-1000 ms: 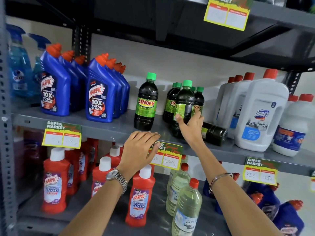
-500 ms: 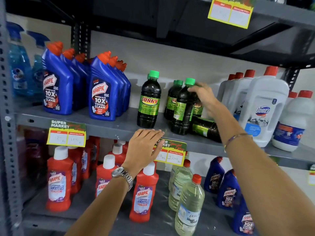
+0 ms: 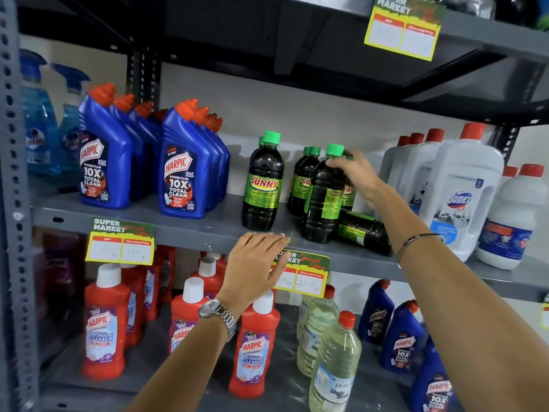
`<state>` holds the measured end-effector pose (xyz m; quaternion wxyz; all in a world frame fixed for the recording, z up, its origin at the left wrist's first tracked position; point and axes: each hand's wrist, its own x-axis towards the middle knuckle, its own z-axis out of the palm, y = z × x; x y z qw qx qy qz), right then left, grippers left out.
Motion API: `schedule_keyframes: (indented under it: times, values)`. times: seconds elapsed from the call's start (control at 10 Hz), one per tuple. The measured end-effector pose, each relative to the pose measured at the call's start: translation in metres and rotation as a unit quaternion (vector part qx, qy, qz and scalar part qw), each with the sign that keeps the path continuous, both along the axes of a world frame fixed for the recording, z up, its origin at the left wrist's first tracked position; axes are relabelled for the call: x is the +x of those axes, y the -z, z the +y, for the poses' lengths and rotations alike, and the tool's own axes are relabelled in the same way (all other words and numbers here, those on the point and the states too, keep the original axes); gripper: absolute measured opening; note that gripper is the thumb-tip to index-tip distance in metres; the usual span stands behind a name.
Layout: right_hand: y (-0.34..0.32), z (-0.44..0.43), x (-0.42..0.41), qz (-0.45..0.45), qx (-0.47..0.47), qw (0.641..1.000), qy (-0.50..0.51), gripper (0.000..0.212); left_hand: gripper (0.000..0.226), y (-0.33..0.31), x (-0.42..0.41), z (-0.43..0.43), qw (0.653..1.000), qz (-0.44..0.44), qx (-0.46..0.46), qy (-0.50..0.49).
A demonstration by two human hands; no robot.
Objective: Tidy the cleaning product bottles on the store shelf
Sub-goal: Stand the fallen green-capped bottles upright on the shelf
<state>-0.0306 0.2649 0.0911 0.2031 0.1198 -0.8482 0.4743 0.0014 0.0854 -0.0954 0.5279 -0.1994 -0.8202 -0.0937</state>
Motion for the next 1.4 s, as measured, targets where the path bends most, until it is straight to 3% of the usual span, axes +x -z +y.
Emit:
schedule_keyframes:
  times: [0.1, 0.2, 0.3, 0.4, 0.5, 0.6, 0.8, 1.0, 1.1, 1.2, 1.4]
  values:
    - [-0.004, -0.001, -0.001, 0.020, -0.028, 0.999, -0.014, 0.050, 0.034, 0.000, 0.000, 0.001, 1.000, 0.012, 0.004, 0.004]
    - [-0.005, -0.002, 0.000, 0.026, -0.022, 0.999, -0.007, 0.053, 0.034, 0.000, 0.000, 0.001, 1.000, 0.016, 0.003, 0.007]
    - [-0.003, 0.000, -0.005, 0.041, 0.020, 0.999, 0.028, 0.075, 0.035, 0.000, 0.000, 0.001, 1.000, 0.009, 0.001, 0.005]
    - [-0.002, -0.001, -0.005, 0.030, 0.018, 0.999, 0.017, 0.074, 0.035, 0.001, 0.001, 0.001, 1.000, 0.005, 0.001, 0.006]
    - [-0.003, -0.003, -0.003, 0.005, -0.048, 0.999, -0.024, 0.056, 0.035, 0.000, 0.001, 0.001, 1.000, 0.000, 0.002, 0.004]
    - [-0.002, -0.003, -0.004, 0.013, -0.046, 0.998, -0.030, 0.049, 0.035, 0.000, 0.001, 0.001, 1.000, -0.002, 0.003, 0.004]
    - [-0.002, 0.002, -0.003, 0.021, -0.002, 0.999, -0.029, 0.068, 0.034, 0.000, 0.001, 0.000, 1.000, -0.002, 0.004, 0.005]
    - [0.005, -0.004, -0.003, 0.011, -0.027, 0.999, -0.041, 0.052, 0.035, 0.000, 0.001, 0.001, 1.000, -0.007, 0.000, -0.004]
    - [0.006, -0.002, -0.004, 0.014, -0.028, 0.999, -0.042, 0.052, 0.035, 0.000, 0.001, 0.001, 1.000, -0.010, -0.002, -0.007]
    - [0.005, -0.001, -0.004, 0.016, -0.011, 0.999, -0.033, 0.068, 0.035, 0.000, 0.001, 0.001, 1.000, -0.010, -0.002, -0.006]
    - [0.008, -0.004, -0.003, 0.013, -0.039, 0.998, -0.056, 0.045, 0.035, -0.001, 0.001, 0.001, 1.000, -0.006, -0.002, -0.006]
